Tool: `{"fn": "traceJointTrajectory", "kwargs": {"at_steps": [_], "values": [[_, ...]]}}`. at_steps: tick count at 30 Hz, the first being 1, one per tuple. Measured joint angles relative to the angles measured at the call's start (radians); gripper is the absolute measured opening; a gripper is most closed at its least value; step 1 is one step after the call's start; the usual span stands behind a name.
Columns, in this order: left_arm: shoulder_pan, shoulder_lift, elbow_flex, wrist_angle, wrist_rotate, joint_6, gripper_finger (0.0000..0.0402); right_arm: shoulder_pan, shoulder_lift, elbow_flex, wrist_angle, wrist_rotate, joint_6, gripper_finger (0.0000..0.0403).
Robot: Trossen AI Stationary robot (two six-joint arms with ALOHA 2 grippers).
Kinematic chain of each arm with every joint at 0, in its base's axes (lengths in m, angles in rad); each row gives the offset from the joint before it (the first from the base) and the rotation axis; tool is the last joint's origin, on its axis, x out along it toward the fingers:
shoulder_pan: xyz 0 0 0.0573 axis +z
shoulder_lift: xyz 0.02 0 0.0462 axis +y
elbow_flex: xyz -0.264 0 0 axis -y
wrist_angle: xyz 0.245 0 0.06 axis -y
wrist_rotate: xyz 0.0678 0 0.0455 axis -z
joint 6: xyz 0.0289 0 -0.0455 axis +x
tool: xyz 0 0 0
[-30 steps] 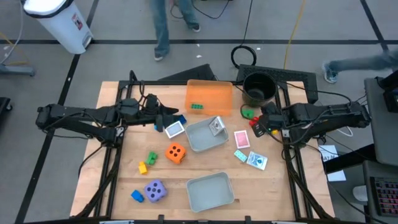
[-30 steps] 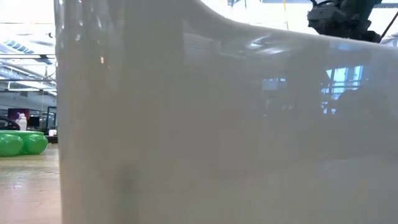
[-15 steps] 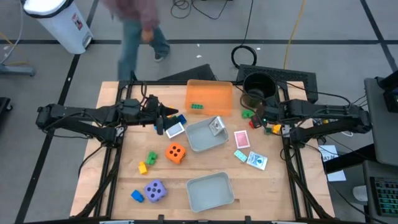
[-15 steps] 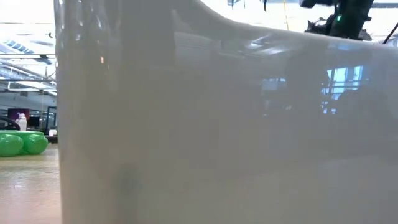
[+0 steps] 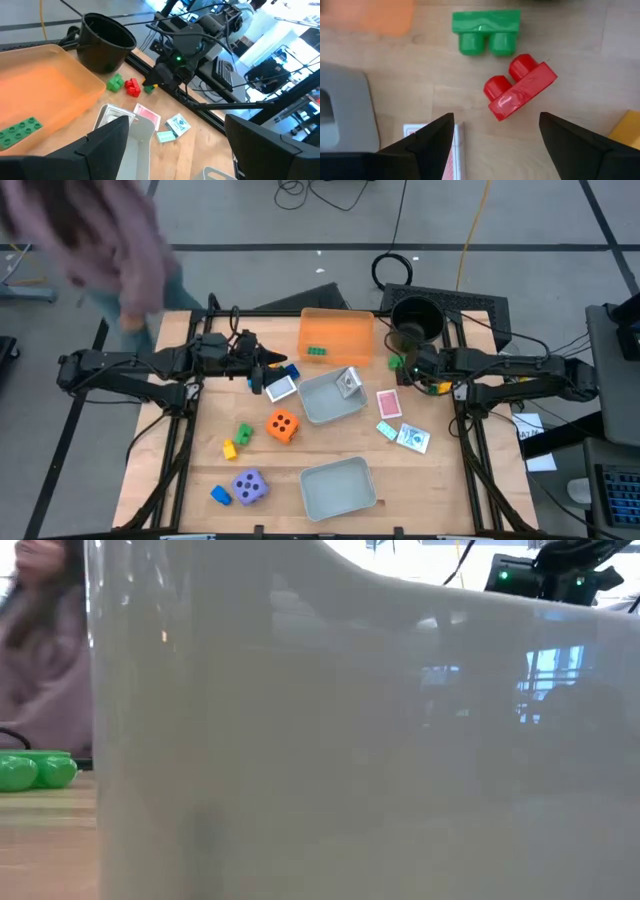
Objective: Pick & Place Toys
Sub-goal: Put the red game piece into the orange bin
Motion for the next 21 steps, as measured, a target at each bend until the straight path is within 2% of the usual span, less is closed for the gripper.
{"fn": "traceJointTrajectory", "kwargs": {"at_steps": [11,21], "values": [[0.010,0.000,0.000,0.000,0.001,-0.001,0.0333,-0.001,0.000,-0.135,0.213,0.006,0.128,0.0259],[0.010,0.000,0.000,0.000,0.001,-0.002,0.0333,-0.001,0.000,-0.183,0.263,0.058,0.207,0.0224]]}}
